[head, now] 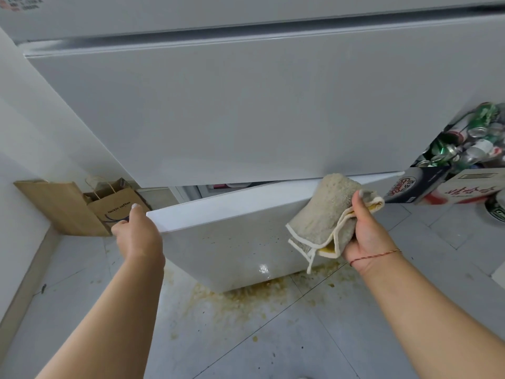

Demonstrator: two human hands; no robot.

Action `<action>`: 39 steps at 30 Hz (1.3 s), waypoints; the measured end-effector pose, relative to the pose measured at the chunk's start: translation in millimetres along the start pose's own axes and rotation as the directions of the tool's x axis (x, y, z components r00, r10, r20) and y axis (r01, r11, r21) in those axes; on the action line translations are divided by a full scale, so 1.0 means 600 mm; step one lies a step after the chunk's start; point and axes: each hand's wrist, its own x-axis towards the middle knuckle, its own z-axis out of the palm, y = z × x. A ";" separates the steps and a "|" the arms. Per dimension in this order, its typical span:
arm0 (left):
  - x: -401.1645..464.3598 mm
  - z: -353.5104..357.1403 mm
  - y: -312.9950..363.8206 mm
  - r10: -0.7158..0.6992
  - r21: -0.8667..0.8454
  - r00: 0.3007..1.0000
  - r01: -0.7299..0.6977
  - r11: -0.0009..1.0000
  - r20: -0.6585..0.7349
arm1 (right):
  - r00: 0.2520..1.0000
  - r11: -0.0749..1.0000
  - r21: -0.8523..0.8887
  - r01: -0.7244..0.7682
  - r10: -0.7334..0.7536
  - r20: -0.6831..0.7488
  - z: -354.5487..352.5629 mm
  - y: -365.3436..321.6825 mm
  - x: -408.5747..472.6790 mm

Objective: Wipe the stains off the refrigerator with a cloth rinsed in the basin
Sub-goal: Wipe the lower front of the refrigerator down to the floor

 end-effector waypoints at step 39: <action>-0.024 0.116 -0.163 0.345 -0.176 0.694 -0.304 0.936 0.632 | 0.660 0.662 -0.143 0.735 -0.748 -0.072 -0.007 0.126 0.111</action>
